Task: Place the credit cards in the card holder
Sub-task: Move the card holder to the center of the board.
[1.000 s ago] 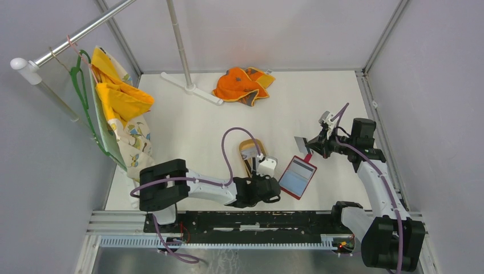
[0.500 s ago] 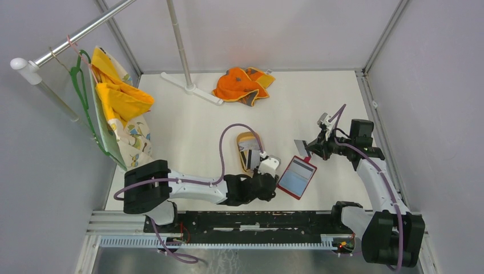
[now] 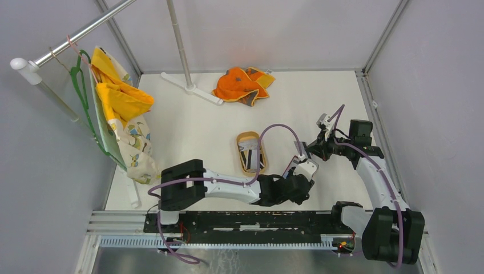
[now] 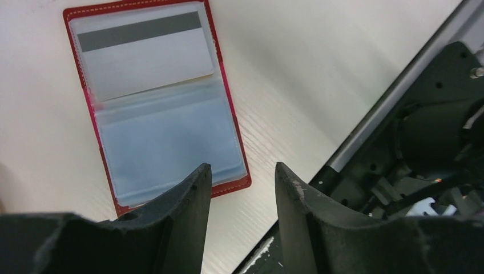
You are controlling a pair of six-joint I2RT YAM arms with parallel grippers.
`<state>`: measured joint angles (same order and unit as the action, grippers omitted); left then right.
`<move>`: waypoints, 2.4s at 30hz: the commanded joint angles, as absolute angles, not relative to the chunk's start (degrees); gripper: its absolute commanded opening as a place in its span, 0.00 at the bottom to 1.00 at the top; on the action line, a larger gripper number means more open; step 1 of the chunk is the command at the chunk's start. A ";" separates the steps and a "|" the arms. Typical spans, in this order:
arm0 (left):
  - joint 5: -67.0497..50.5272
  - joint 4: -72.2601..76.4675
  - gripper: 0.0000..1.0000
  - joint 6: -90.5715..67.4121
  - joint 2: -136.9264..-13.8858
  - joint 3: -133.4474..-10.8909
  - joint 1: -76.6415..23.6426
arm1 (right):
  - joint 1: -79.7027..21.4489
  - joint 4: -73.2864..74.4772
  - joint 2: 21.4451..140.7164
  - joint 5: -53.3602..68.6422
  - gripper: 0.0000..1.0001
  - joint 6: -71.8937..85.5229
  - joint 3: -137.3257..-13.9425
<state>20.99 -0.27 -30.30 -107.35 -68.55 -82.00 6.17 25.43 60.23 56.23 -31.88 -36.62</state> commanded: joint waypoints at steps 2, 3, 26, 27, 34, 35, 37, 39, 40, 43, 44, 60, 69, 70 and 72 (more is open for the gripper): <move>24.40 -3.04 0.53 -26.28 -111.54 -73.67 -81.85 | 6.42 25.85 60.90 55.55 0.00 -33.10 -38.23; 24.53 -3.13 0.53 -25.74 -112.13 -74.25 -81.87 | 6.42 25.84 60.98 55.55 0.00 -33.11 -38.31; 29.53 -9.61 0.34 -15.97 -116.45 -74.42 -82.82 | 6.42 26.41 62.28 56.42 0.00 -33.42 -38.23; 29.49 -9.31 0.32 -15.73 -115.67 -72.90 -82.98 | 6.42 26.55 62.36 56.58 0.00 -33.50 -38.16; 29.07 -5.23 0.28 -13.66 -107.46 -60.07 -83.78 | 5.96 29.40 64.40 60.08 0.00 -36.17 -38.22; 28.89 -4.52 0.29 -13.63 -106.03 -58.30 -83.81 | 5.67 30.30 65.17 60.98 0.00 -36.96 -38.23; 28.83 -3.37 0.35 -13.97 -103.55 -55.77 -83.77 | 4.96 33.69 67.52 63.85 0.00 -39.56 -38.55; 28.15 -2.52 0.45 -15.27 -101.13 -54.69 -83.76 | 4.13 37.25 70.54 67.77 0.00 -41.68 -38.84; 27.49 -2.12 0.50 -16.15 -99.76 -54.48 -83.79 | 3.60 38.09 71.93 68.94 0.00 -42.21 -39.01; 27.33 -0.71 0.58 -21.06 -95.08 -53.10 -83.87 | 2.58 36.21 74.14 70.37 0.00 -38.95 -38.04; 27.41 -0.32 0.59 -22.95 -92.86 -52.11 -83.85 | 2.40 33.99 74.13 71.05 0.00 -36.18 -36.85; 34.11 14.79 0.57 -50.05 -80.42 -36.52 -83.49 | 3.08 8.26 72.42 68.60 0.00 -2.33 -28.08; 27.37 30.22 0.68 -53.87 -78.07 -27.33 -80.77 | 5.16 11.64 71.70 69.55 0.00 -5.72 -26.85; 26.60 32.50 0.69 -54.26 -77.86 -26.00 -80.62 | 5.19 13.52 71.80 69.00 0.00 -7.78 -27.00; 25.51 36.83 0.70 -55.07 -77.78 -23.80 -80.36 | 5.19 19.93 72.66 67.55 0.00 -14.79 -27.61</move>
